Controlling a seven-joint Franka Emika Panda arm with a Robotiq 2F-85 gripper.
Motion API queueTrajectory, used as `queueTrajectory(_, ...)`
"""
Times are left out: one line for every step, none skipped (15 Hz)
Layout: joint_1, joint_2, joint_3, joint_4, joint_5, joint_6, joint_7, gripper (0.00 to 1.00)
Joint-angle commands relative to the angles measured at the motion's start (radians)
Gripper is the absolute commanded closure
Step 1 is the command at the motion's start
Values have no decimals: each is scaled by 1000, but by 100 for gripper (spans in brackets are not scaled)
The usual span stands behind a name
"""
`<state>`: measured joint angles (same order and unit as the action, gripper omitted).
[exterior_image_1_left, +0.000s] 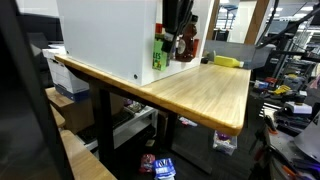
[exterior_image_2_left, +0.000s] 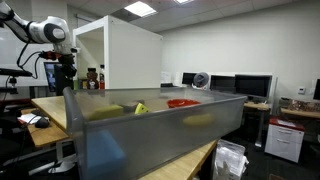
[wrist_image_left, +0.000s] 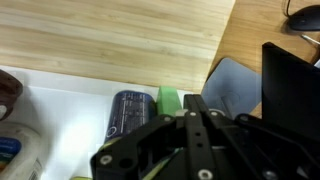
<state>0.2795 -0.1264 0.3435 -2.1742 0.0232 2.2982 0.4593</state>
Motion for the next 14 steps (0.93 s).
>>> queueTrajectory(-10, 6, -3, -3, -24, 47, 28, 100)
queueTrajectory(-10, 9, -5, -3, -24, 51, 23, 100)
queueTrajectory(-10, 10, -6, -4, -24, 61, 21, 100)
queueTrajectory(-10, 11, -7, -3, -24, 62, 20, 100)
queueTrajectory(-10, 13, -9, -4, -24, 70, 21, 100)
queueTrajectory(-10, 13, -10, -5, -25, 73, 20, 100)
queueTrajectory(-11, 17, -12, -4, -25, 81, 21, 100)
queueTrajectory(-12, 18, -12, -6, -29, 89, 22, 100)
queueTrajectory(-12, 20, -13, -6, -29, 94, 22, 100)
queueTrajectory(-12, 22, -14, -6, -30, 98, 23, 100)
queueTrajectory(-11, 24, -14, -6, -31, 102, 23, 100)
queueTrajectory(-11, 25, -15, -7, -33, 106, 24, 100)
queueTrajectory(-11, 27, -16, -7, -35, 106, 24, 100)
queueTrajectory(-11, 26, -17, -5, -38, 92, 24, 100)
